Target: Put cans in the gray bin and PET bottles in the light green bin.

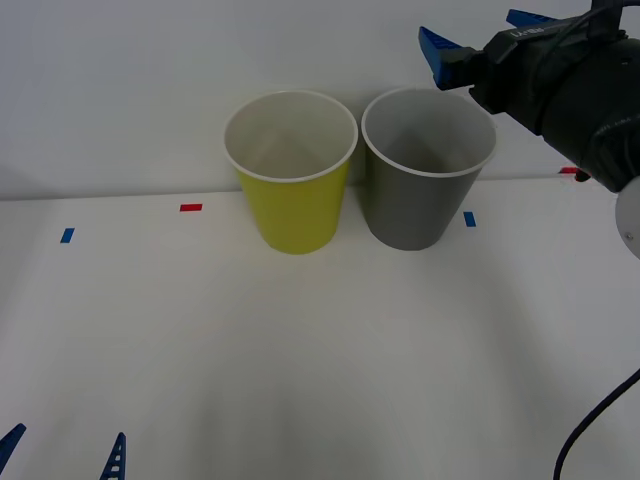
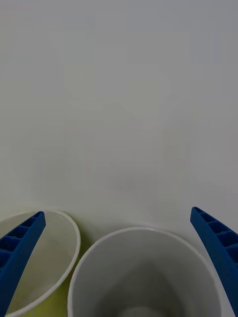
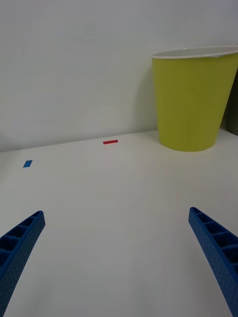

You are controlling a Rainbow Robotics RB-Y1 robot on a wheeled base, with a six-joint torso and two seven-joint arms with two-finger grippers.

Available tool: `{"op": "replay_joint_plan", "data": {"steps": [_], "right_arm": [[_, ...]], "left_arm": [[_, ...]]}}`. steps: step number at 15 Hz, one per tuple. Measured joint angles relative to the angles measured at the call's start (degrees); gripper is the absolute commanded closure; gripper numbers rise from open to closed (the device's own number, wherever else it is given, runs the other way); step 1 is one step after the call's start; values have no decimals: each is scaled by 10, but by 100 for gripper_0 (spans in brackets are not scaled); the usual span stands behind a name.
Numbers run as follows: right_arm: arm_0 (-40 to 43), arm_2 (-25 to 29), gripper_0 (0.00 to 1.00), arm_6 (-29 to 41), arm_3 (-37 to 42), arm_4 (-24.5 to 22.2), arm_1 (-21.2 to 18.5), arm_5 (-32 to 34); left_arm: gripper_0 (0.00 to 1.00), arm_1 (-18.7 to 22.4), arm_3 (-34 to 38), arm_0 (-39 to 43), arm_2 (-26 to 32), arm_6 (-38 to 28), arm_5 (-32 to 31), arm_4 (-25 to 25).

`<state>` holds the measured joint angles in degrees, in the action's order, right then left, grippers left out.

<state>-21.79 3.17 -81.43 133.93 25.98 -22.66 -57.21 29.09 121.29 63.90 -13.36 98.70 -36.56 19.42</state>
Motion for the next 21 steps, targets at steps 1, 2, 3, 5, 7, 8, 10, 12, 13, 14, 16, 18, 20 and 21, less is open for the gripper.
{"op": "replay_joint_plan", "data": {"steps": [1,2,3,5,7,8,10,12,13,14,16,18,20,21], "right_arm": [[25,1,0,18,30,-2,-8,-2],[49,1,0,35,60,-3,-16,-3],[71,2,0,50,86,-5,-25,-3],[123,8,0,65,132,-8,-39,-4],[173,15,0,71,156,-8,-45,-3],[200,19,0,74,159,-9,-45,0],[255,28,0,80,160,-10,-41,17],[312,31,0,81,161,-10,-37,74],[340,31,0,80,161,-10,-37,101],[370,31,0,79,161,-10,-37,127],[423,32,0,77,161,-12,-38,168],[466,32,0,75,161,-20,-37,192],[487,29,0,75,161,-38,-28,194],[488,27,0,76,161,-51,-29,188]], "left_arm": [[0,0,0,0,0,0,0,0],[0,0,0,0,0,0,0,0],[0,0,0,0,0,0,0,0],[0,0,0,0,0,0,0,0],[0,0,0,0,0,0,0,0],[0,0,0,0,0,0,0,0],[0,0,0,0,0,0,0,0],[0,0,0,0,0,0,0,0],[0,0,0,0,0,0,0,0],[0,0,0,0,0,0,0,0],[0,0,0,0,0,0,0,0],[0,0,0,0,0,0,0,0],[0,0,0,0,0,0,0,0],[0,0,0,0,0,0,0,0]]}}
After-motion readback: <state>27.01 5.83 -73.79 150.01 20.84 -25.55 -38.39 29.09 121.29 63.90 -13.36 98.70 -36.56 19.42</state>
